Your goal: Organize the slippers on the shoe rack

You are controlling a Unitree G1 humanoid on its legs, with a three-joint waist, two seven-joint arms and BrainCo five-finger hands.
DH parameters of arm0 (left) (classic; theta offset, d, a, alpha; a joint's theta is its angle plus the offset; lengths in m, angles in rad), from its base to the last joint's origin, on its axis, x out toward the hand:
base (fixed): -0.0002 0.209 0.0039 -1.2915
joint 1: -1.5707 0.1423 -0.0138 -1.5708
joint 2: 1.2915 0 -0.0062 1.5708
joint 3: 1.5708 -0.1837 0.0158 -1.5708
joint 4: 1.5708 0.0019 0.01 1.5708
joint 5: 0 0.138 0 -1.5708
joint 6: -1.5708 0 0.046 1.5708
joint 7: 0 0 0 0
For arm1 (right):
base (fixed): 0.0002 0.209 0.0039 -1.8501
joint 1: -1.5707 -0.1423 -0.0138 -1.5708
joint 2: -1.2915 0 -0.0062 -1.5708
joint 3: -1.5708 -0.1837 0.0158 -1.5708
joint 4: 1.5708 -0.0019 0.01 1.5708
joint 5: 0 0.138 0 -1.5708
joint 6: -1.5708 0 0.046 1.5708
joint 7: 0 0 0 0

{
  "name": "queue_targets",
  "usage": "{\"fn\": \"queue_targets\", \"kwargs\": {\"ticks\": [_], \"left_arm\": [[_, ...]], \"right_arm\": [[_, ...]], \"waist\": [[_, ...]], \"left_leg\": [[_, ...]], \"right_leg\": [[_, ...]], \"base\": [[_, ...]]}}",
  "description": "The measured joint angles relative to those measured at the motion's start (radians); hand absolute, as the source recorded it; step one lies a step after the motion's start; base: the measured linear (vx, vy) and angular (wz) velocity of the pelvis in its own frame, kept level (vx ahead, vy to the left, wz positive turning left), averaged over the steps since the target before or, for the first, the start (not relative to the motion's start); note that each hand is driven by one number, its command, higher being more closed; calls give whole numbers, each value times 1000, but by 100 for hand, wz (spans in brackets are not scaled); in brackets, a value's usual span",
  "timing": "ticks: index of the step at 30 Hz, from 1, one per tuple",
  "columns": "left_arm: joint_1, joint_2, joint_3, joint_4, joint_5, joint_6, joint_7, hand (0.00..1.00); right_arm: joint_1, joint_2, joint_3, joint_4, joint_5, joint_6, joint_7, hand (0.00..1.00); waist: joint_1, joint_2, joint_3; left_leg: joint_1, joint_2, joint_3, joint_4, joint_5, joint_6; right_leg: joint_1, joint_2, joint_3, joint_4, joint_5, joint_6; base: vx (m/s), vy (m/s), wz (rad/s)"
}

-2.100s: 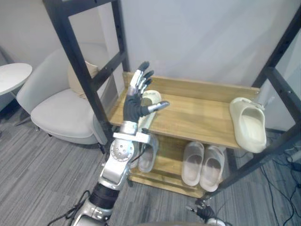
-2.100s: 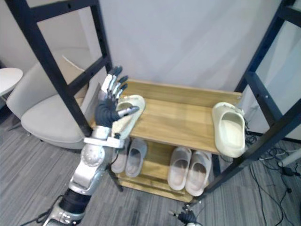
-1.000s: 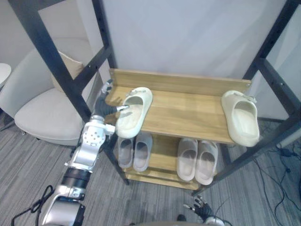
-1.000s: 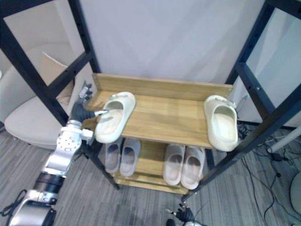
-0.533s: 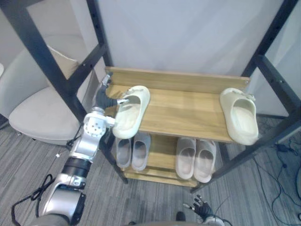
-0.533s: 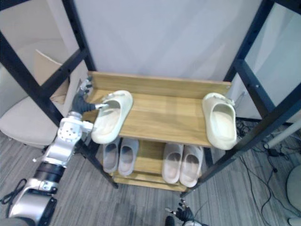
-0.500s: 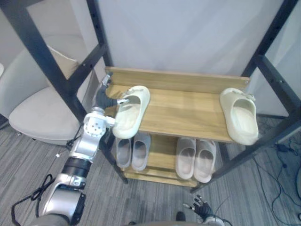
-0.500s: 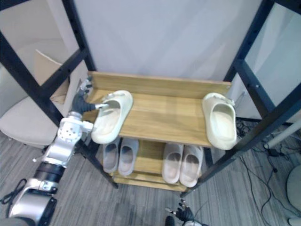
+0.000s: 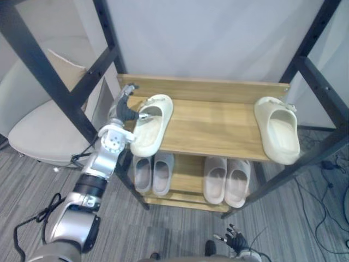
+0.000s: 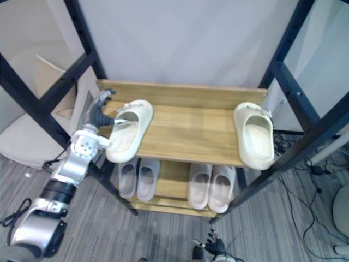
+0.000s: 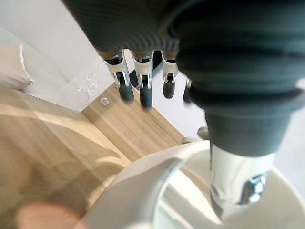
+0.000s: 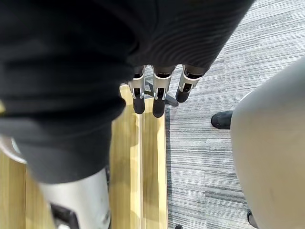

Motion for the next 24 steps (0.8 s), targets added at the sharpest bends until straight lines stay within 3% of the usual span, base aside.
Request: {"fn": "queue_targets", "kwargs": {"ticks": [7, 12, 23, 24], "left_arm": [[-7, 0, 1, 7, -13, 3, 2, 100], [-7, -1, -1, 23, -65, 4, 2, 100], [-7, -31, -35, 24, -144, 1, 6, 100], [-8, -46, -73, 20, -171, -7, 23, 100]], "right_arm": [[-1, 1, 0, -3, 0, 1, 0, 0], [-5, 2, 0, -10, 0, 2, 0, 0], [-7, 2, -3, -9, 1, 10, -1, 0], [-12, 2, -29, -9, 2, 9, -1, 0]], "waist": [[-8, 1, 2], [-30, 1, 3], [-33, 3, 4], [-41, 15, 12]], "left_leg": [[4, 0, 5, -1, -2, -1], [7, 0, 6, 0, -2, -1], [17, -1, -1, 1, -2, -1], [23, -1, -5, 1, -1, -1]], "right_leg": [[1, 0, 3, 0, 1, 0], [3, 1, 6, 0, 2, -2], [15, 1, 2, 0, 3, -2], [21, 0, 1, 0, 3, -2]], "base": [[0, 0, 0], [0, 0, 0], [-3, -2, 0], [-40, -22, 0]]}}
